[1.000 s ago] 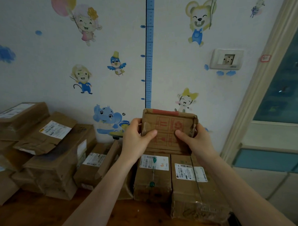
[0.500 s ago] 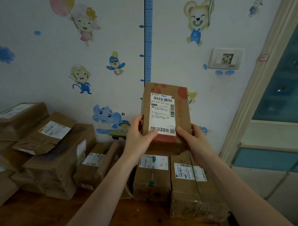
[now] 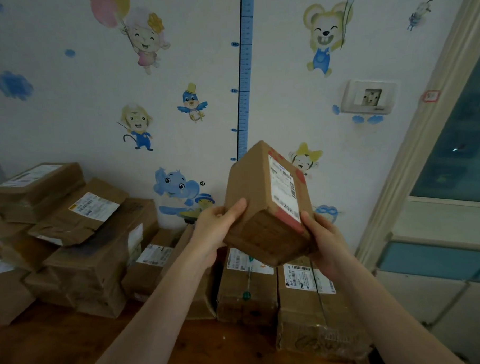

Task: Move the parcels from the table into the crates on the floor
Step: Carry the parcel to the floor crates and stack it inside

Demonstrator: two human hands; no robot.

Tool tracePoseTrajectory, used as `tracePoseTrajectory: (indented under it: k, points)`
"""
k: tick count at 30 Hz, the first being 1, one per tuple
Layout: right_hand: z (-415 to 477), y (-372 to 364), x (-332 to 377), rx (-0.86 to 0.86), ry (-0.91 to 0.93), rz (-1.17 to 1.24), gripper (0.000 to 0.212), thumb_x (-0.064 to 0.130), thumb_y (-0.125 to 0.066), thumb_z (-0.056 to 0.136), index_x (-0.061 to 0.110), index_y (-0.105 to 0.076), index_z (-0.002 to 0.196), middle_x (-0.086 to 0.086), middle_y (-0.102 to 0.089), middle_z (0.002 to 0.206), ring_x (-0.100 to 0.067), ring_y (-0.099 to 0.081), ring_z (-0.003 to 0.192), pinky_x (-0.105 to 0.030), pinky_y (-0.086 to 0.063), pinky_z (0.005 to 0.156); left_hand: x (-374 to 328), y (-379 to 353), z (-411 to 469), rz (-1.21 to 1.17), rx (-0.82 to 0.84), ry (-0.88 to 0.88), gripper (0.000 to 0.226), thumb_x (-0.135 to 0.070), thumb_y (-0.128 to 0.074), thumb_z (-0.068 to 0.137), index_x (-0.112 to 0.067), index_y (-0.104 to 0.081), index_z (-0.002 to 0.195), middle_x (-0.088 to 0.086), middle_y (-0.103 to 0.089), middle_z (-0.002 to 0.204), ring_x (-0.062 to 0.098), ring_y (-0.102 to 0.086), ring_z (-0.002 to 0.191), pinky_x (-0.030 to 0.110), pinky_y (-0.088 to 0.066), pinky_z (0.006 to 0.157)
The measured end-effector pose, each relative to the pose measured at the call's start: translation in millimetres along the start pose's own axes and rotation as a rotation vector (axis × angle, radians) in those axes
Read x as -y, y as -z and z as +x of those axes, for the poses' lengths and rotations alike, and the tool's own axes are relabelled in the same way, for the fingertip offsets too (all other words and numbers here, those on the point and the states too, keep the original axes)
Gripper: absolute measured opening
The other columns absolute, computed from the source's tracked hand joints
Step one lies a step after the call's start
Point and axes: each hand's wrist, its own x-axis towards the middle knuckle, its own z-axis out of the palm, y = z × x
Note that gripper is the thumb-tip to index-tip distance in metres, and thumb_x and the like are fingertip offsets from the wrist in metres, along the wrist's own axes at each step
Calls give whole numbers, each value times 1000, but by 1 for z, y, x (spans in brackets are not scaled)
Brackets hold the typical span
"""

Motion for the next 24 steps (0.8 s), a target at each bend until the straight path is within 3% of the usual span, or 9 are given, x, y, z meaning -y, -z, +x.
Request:
tracePoseTrajectory:
  k: [3, 5, 7, 10, 14, 16, 18, 20, 24]
  points:
    - [1, -3, -2, 18, 127, -292, 42, 24, -45, 100, 25, -40, 141, -6, -59, 123, -20, -63, 100, -29, -54, 71, 5, -2, -2, -32, -78, -131, 48, -23, -75, 79, -12, -51, 118, -3, -63, 102, 10, -64, 89, 18, -50, 62]
    - [-1, -5, -2, 66, 87, -362, 42, 40, -40, 100, 22, -46, 138, -3, -57, 129, -15, -57, 108, -29, -49, 83, 6, -7, -5, 18, -24, -187, 46, -19, -77, 77, -16, -55, 118, -6, -64, 104, 7, -63, 91, 13, -50, 61]
    - [-3, -7, -3, 93, -6, -373, 66, 68, -37, 88, 25, -48, 137, 2, -51, 138, -19, -48, 123, -44, -37, 105, 8, -9, -8, 79, 17, -221, 47, -16, -78, 76, -22, -54, 116, -9, -63, 105, 4, -61, 94, 13, -51, 64]
    - [-3, -10, -2, 122, -66, -264, 89, 86, -38, 67, 29, -51, 134, -4, -55, 135, -27, -52, 123, -55, -39, 104, 13, -10, -10, 98, 14, -238, 57, -15, -79, 74, -28, -46, 119, -10, -57, 110, 5, -57, 100, 18, -51, 72]
    - [-8, -13, 2, 154, -16, -190, 93, 76, -57, 63, 18, -46, 135, -6, -59, 127, -25, -57, 115, -49, -46, 100, 17, -13, -9, 119, -8, -247, 52, -10, -77, 77, -25, -44, 115, -4, -57, 116, 12, -58, 106, 32, -53, 88]
    - [-11, -17, 0, 144, 52, -224, 66, 51, -66, 78, 10, -49, 127, -6, -63, 116, -22, -62, 104, -40, -53, 90, 17, -14, -8, 195, -26, -280, 50, -10, -76, 77, -24, -45, 113, -4, -58, 114, 13, -57, 107, 36, -52, 92]
    - [-13, -19, -3, 104, 94, -256, 42, 31, -63, 88, 7, -52, 121, -5, -65, 106, -20, -64, 96, -33, -55, 79, 17, -14, -7, 267, -45, -308, 53, -10, -77, 75, -22, -46, 116, -3, -58, 117, 13, -57, 108, 37, -51, 94]
    - [-13, -19, -4, 106, 111, -281, 33, 26, -60, 91, 8, -53, 117, -3, -65, 102, -18, -64, 93, -29, -55, 77, 15, -13, -6, 315, -47, -313, 57, -15, -76, 77, -19, -46, 125, -4, -57, 120, 11, -56, 108, 33, -50, 92]
    - [-16, -20, -3, 158, 148, -383, 35, 30, -60, 90, 9, -54, 116, -4, -65, 104, -16, -64, 94, -26, -55, 75, 11, -9, -5, 372, -28, -318, 52, -31, -69, 85, -21, -47, 131, -11, -57, 113, 3, -56, 95, 14, -44, 71]
